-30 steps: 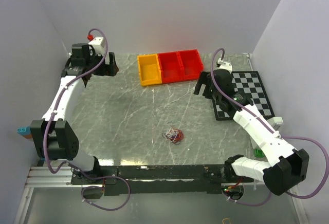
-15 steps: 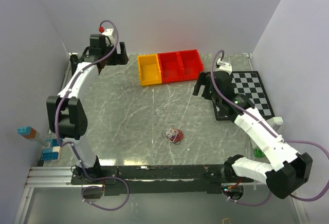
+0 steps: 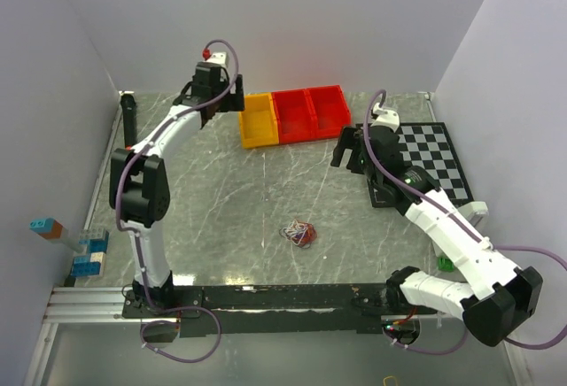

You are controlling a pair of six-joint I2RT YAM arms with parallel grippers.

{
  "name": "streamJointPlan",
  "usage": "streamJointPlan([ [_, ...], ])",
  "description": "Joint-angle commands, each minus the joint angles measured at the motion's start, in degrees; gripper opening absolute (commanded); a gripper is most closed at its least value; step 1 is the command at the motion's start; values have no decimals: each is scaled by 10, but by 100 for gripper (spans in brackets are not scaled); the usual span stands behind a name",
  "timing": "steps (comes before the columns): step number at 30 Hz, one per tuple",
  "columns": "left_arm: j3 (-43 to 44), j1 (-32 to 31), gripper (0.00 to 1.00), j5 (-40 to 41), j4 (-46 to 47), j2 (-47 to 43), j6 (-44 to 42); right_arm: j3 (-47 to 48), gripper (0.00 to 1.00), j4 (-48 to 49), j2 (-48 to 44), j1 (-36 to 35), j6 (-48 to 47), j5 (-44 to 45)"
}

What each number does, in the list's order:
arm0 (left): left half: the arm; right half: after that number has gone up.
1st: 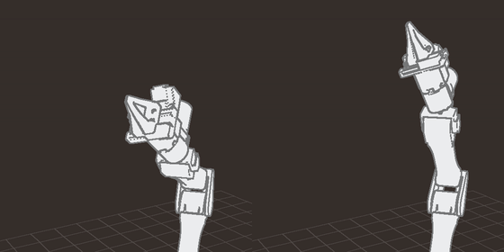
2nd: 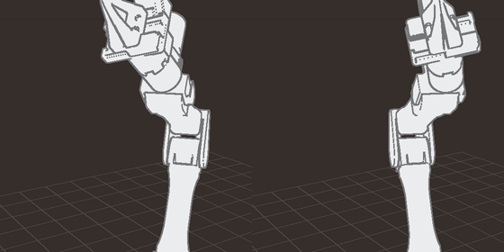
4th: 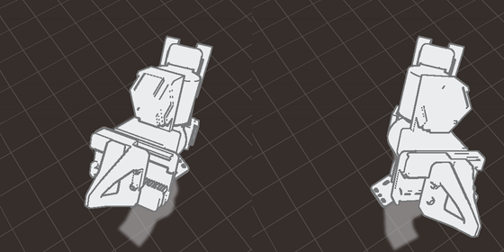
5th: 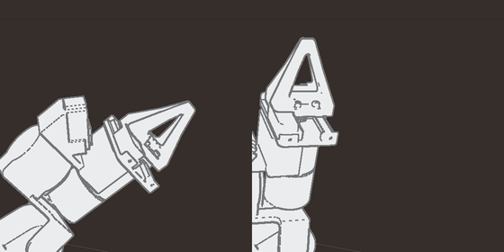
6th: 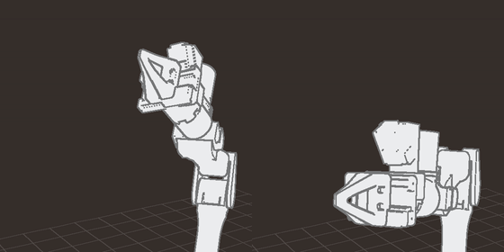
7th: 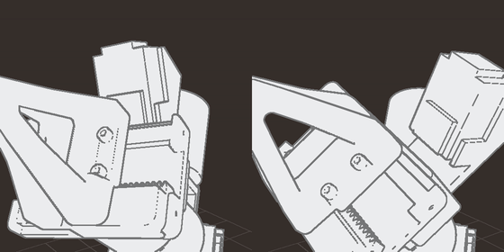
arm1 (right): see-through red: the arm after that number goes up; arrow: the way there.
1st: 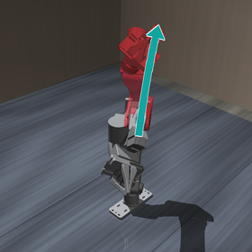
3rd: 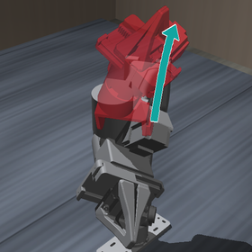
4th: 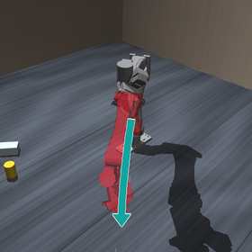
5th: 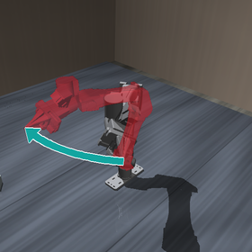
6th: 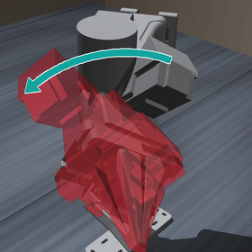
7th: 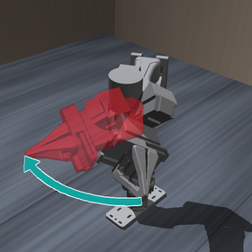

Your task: Untangle the cables

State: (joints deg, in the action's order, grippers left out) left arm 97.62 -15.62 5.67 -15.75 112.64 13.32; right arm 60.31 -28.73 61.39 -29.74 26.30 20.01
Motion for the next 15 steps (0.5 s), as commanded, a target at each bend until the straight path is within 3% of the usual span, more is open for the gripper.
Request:
streamJointPlan([
  [1, 48, -15, 97, 52, 26, 61, 28, 1, 97, 13, 6, -6, 10, 7],
  [4, 117, -15, 97, 62, -10, 116, 29, -5, 94, 17, 0, -8, 12, 4],
  [8, 133, -15, 99, 62, -12, 141, 30, -13, 91, 27, -11, -8, 5, 6],
  [11, 145, -14, 80, 72, -32, 161, 34, -11, 87, 24, -7, -8, 0, 9],
  [15, 116, -16, 72, 73, -18, 150, 29, -11, 84, 22, -5, -8, -3, 13],
])
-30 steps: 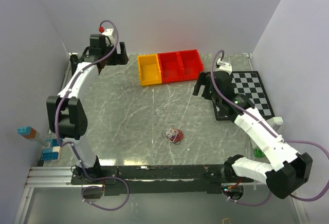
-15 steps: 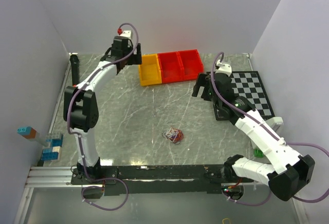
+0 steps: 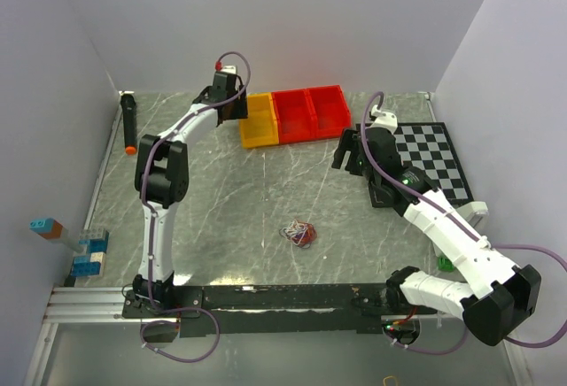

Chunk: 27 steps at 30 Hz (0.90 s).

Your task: Untangle the cables

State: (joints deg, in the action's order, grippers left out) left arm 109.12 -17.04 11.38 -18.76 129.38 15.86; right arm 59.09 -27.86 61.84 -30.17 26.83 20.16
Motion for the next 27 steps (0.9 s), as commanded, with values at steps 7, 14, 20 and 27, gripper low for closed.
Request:
streamJointPlan([
  [7, 6, -14, 70, 22, -24, -7, -9, 2, 83, 18, -13, -4, -10, 11],
  [14, -5, -30, 55, 25, -38, 1, -14, -3, 81, 18, -26, -4, -7, 8],
  [20, -30, -31, 24, 21, -31, -1, -12, -10, 81, 10, -36, -4, -5, 21],
  [27, -115, -30, 1, 28, -4, -47, -25, -19, 81, 12, -31, -4, 2, 25],
])
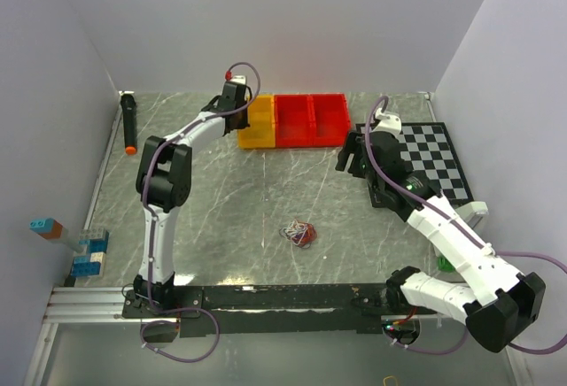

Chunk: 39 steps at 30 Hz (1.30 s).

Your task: Untangle the cables

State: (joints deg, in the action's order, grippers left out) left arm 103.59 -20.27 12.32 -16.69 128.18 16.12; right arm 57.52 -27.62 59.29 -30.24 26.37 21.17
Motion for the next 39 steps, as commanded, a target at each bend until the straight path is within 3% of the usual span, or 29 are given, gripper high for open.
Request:
streamJointPlan([
  [1, -77, 3, 1, 18, -18, -49, -30, -3, 81, 10, -1, -3, 8, 16],
  [11, -322, 3, 1, -12, 13, -237, -93, 14, 79, -8, 85, -3, 34, 19],
  [16, -415, 3, 6, -33, 11, -328, -120, 7, 78, -1, 120, -11, 51, -6],
  [22, -477, 3, 24, -65, -20, -424, -136, -2, 77, 12, 154, -50, 64, 0],
  [32, -522, 2, 35, -117, -49, -472, -137, -25, 69, -7, 204, -58, 96, 24],
  [35, -523, 2, 46, -132, -58, -477, -140, -29, 65, -7, 217, -58, 96, 28],
  [39, -515, 2, 71, -167, -77, -501, -148, -29, 56, -6, 231, -57, 94, 35],
])
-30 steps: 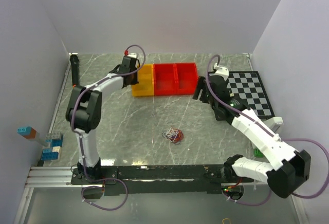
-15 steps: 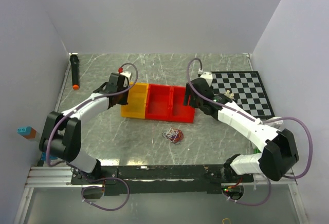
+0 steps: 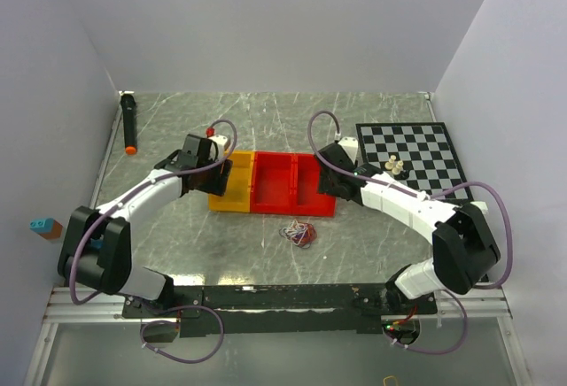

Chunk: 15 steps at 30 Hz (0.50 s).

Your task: Untangle the cables

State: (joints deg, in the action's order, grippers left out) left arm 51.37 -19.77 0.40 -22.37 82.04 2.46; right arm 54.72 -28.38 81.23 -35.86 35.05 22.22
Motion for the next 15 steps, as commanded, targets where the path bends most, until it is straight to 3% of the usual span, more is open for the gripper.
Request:
streamJointPlan([
  [1, 14, -3, 75, -62, -29, -45, -17, -1, 53, 1, 15, -1, 5, 27],
  [4, 43, -1, 96, -86, -65, -71, -39, 7, 48, -3, 20, 2, -2, 38],
  [10, 122, 38, 97, -63, -135, -123, 4, 13, 42, 0, 19, 30, -10, 44],
  [13, 162, 104, 97, -185, -177, -112, -18, 15, 41, 10, 19, 51, -19, 42],
  [15, 180, 107, 97, -192, -192, -102, -42, 19, 41, 21, 25, 62, -30, 43],
])
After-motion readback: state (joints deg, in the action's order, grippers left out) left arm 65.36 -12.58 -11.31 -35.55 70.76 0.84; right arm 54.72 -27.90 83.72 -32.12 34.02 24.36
